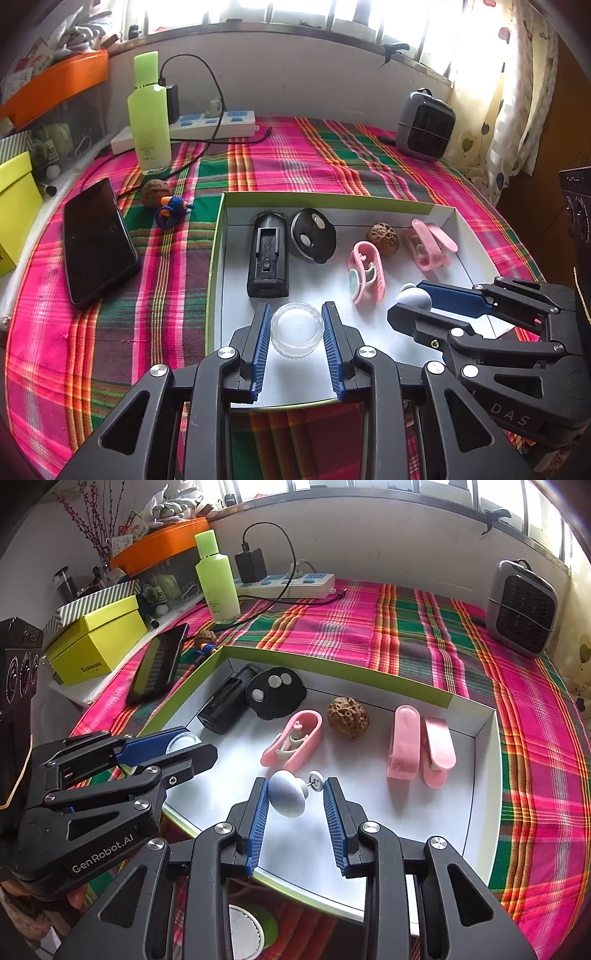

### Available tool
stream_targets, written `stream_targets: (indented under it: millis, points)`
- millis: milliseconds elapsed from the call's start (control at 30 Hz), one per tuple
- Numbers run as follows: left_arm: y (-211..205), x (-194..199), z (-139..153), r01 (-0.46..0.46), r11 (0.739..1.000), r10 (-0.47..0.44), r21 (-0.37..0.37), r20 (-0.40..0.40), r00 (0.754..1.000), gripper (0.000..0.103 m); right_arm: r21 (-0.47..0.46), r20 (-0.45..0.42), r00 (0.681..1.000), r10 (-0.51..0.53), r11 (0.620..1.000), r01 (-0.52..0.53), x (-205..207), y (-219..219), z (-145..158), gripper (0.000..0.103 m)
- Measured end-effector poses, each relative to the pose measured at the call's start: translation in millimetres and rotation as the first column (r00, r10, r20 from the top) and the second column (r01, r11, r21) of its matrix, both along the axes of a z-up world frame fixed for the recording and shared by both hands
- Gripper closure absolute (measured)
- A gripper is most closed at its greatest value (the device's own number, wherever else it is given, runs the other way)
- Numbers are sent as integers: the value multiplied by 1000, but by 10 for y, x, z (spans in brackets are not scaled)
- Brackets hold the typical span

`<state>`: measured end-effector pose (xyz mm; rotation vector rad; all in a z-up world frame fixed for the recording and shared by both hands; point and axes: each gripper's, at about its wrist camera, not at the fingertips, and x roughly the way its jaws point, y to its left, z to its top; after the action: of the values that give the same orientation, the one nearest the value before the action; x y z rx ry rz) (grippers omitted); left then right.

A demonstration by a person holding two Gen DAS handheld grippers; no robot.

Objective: Organize objects
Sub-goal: 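Lower the white cup and white ball knob into the box with both grippers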

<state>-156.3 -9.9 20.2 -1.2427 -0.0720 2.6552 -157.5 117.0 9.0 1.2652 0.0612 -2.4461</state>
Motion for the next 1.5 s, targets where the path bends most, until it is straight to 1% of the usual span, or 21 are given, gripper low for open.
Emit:
stream_targets:
  millis: [600,1500]
  points:
    - [15,-56,-41,8,1000,-8,-20,-7,1000,77,14,27,999,21,1000,-21,-52,-81,-75,71]
    - [39,-60,-57,1,999,-2,-51,-6,1000,76,8,31,999,15,1000,-16,-38,-76,-69,71]
